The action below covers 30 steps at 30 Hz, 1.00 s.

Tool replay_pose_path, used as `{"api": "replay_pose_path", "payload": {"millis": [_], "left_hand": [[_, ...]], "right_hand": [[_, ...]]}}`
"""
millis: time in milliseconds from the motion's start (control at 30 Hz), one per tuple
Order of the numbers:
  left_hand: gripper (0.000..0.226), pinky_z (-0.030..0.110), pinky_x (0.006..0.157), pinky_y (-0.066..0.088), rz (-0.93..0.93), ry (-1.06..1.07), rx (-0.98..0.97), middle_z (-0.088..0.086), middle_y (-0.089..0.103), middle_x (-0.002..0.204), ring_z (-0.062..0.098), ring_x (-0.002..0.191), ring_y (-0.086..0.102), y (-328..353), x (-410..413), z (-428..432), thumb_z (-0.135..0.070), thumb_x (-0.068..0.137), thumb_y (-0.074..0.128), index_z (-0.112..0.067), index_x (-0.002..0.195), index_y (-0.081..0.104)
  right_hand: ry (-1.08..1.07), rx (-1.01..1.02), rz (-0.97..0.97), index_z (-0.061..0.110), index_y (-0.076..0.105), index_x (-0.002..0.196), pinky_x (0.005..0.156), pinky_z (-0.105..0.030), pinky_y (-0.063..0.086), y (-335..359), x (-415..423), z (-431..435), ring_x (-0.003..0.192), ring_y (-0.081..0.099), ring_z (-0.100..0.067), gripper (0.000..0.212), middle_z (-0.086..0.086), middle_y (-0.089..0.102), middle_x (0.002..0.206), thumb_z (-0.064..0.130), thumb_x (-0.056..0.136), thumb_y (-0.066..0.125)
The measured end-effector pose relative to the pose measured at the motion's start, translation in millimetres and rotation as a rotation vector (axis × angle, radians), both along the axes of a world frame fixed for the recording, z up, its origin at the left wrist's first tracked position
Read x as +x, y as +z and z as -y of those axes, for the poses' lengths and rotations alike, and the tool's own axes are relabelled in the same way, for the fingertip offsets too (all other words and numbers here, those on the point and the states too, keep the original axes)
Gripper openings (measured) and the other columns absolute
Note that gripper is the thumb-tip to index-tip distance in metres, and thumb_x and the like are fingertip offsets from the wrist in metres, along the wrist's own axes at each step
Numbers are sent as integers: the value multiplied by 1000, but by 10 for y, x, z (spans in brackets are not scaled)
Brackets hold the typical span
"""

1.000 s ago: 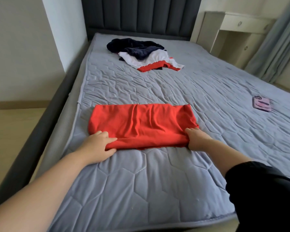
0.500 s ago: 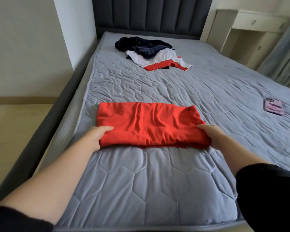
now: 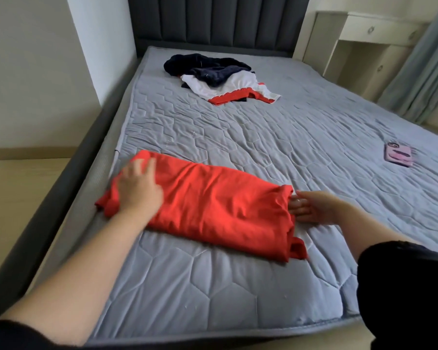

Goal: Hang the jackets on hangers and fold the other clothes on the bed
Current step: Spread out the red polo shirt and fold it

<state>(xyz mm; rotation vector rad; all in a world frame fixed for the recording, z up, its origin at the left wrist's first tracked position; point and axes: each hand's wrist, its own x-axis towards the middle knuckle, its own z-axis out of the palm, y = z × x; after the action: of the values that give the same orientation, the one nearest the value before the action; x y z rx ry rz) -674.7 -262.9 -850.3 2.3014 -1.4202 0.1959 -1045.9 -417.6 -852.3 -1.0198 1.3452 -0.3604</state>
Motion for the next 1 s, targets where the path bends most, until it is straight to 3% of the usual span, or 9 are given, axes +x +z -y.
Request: {"api": "replay_pose_path", "payload": {"millis": [100, 200, 333, 433, 633, 733, 833, 933, 1000], "left_hand": [[41, 37, 108, 30, -1, -478, -25, 16, 55, 128, 31, 122, 44, -29, -830, 59, -23, 84, 62, -10, 122, 62], [34, 35, 102, 35, -125, -731, 15, 8, 61, 120, 25, 117, 48, -91, -1541, -5, -38, 90, 57, -15, 111, 69], [55, 37, 91, 40, -94, -710, 137, 3, 59, 112, 24, 107, 49, -169, -1941, -64, -64, 83, 52, -19, 112, 63], [74, 37, 92, 40, 44, -687, 212, 1, 53, 117, 23, 110, 47, -246, -1986, -117, -73, 70, 56, -21, 122, 53], [85, 40, 101, 38, 111, -796, 148, 0, 48, 129, 23, 120, 45, -296, -2042, -146, -57, 69, 64, -23, 141, 33], [81, 41, 100, 38, 182, -858, 142, 3, 48, 134, 24, 124, 43, -286, -2053, -150, -41, 73, 59, -18, 144, 31], [75, 38, 103, 37, 152, -857, 155, 6, 49, 138, 24, 127, 43, -285, -2044, -140, -31, 77, 58, -11, 145, 32], [58, 34, 102, 37, -43, -821, 60, 8, 56, 132, 24, 124, 49, -267, -2042, -154, -26, 84, 55, -9, 139, 45], [45, 35, 95, 41, -156, -783, -9, 7, 62, 124, 25, 118, 54, -239, -2033, -156, -28, 89, 54, -11, 131, 54]], "right_hand": [[-105, -225, 72, 16, 46, 133, 63, -30, 47, -25, 96, 40, 73, 55, -22, 41, -9, 59, 84, -1, 95, 48], [59, -388, -137, 17, 55, 129, 56, -27, 39, -7, 262, -22, 68, 47, -18, 53, -11, 57, 90, -13, 87, 43], [92, -642, -383, 3, 70, 101, 48, -26, 46, -8, 386, -15, 55, 53, -20, 42, -12, 60, 72, -15, 77, 40], [55, -760, -427, 2, 69, 82, 68, -41, 55, 15, 381, 29, 66, 60, -27, 33, -14, 61, 68, -16, 72, 44], [-67, -866, -600, 10, 60, 68, 55, -29, 45, 67, 301, 72, 70, 60, -29, 22, -9, 61, 71, -8, 65, 47], [-31, -730, -620, 10, 59, 66, 54, -29, 47, 27, 278, 89, 65, 62, -28, 19, -9, 65, 67, -5, 69, 48], [176, -627, -669, 12, 60, 76, 57, -28, 48, -27, 254, 51, 75, 65, -29, 8, -10, 66, 79, 5, 79, 58], [327, -1042, -917, 17, 54, 123, 74, -36, 47, -27, 145, 28, 101, 60, -33, 37, -7, 61, 115, 22, 87, 57], [437, -1250, -978, 19, 56, 127, 75, -37, 47, -7, 99, -11, 100, 60, -32, 38, -6, 61, 115, 25, 89, 57]]}}
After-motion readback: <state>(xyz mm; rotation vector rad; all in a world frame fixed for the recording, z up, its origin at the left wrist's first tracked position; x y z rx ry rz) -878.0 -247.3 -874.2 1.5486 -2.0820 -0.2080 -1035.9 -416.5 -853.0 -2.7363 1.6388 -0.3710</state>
